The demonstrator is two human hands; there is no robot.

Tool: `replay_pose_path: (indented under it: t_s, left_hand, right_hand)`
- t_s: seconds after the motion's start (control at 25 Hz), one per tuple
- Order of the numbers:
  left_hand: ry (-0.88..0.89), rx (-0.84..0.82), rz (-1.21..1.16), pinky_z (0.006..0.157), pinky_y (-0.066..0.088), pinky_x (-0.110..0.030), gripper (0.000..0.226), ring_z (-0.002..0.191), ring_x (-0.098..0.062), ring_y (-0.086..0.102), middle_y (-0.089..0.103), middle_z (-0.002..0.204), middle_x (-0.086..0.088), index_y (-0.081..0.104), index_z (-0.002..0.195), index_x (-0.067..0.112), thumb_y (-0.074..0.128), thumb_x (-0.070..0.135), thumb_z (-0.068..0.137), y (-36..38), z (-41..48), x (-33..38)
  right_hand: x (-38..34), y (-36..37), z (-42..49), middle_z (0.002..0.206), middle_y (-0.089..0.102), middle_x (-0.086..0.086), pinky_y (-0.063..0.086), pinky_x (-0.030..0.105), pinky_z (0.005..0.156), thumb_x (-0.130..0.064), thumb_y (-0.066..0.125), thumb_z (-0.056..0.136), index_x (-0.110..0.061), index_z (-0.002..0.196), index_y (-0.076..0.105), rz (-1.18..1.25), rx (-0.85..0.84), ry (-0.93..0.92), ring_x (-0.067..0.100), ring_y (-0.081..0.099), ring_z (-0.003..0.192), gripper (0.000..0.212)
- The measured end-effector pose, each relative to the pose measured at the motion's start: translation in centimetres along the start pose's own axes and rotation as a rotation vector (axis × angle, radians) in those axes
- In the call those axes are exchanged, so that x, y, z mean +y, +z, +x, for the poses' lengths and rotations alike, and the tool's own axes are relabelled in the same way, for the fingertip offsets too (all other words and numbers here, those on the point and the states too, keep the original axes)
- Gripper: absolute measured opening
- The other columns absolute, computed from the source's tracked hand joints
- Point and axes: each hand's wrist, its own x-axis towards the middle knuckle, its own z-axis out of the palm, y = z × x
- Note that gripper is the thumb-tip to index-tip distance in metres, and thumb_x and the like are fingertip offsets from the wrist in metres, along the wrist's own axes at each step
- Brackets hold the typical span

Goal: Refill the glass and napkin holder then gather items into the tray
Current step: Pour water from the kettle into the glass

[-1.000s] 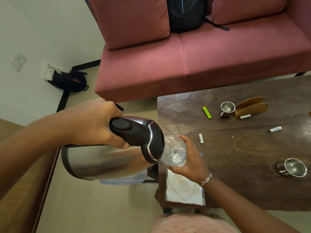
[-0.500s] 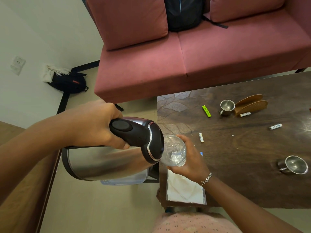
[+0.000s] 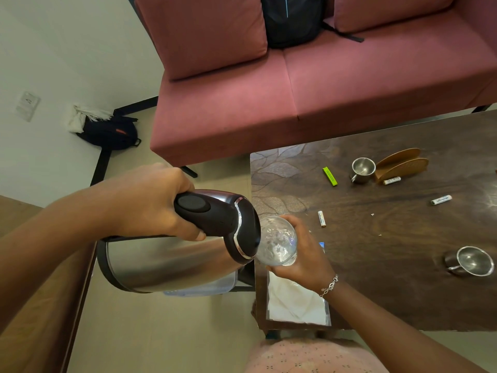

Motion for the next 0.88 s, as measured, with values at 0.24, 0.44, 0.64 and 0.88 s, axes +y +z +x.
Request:
replay_pose_path:
  t_s: [0.24, 0.44, 0.64, 0.88]
  left_hand:
    - [-0.02, -0.011, 0.018, 0.042, 0.037, -0.018, 0.025, 0.054, -0.006, 0.057, 0.06, 0.06, 0.026, 0.058, 0.058, 0.025, 0.078, 0.04, 0.059, -0.02, 0.22, 0.0]
    - [-0.022, -0.017, 0.022, 0.044, 0.036, -0.018, 0.025, 0.058, -0.009, 0.058, 0.061, 0.068, 0.022, 0.058, 0.059, 0.025, 0.077, 0.041, 0.06, 0.06, 0.47, -0.1]
    - [-0.025, -0.026, -0.004, 0.046, 0.042, -0.017, 0.025, 0.056, -0.006, 0.058, 0.062, 0.063, 0.022, 0.058, 0.058, 0.025, 0.078, 0.041, 0.059, -0.09, 0.76, -0.27]
    - [-0.011, -0.04, 0.001, 0.044, 0.039, -0.02, 0.03, 0.054, -0.008, 0.058, 0.062, 0.061, 0.023, 0.059, 0.058, 0.025, 0.075, 0.05, 0.057, -0.19, 0.92, -0.79]
  right_hand:
    - [-0.06, 0.0, 0.13, 0.119, 0.043, -0.014, 0.05, 0.027, 0.087, -0.036, 0.081, 0.054, -0.035, 0.125, 0.026, 0.001, -0.007, 0.005, 0.01, 0.05, 0.107, 0.09]
    - [0.02, 0.0, 0.3, 0.119, 0.044, -0.013, 0.05, 0.029, 0.087, -0.036, 0.081, 0.054, -0.036, 0.125, 0.026, 0.002, -0.008, 0.002, 0.011, 0.05, 0.107, 0.09]
    - [0.18, -0.02, 0.64, 0.119, 0.044, -0.012, 0.051, 0.03, 0.086, -0.037, 0.082, 0.053, -0.034, 0.126, 0.027, 0.006, -0.007, 0.012, 0.012, 0.051, 0.107, 0.092]
    - [0.26, 0.1, 0.9, 0.119, 0.044, -0.014, 0.047, 0.02, 0.085, -0.034, 0.082, 0.053, -0.036, 0.124, 0.026, 0.014, -0.01, 0.011, 0.01, 0.05, 0.106, 0.091]
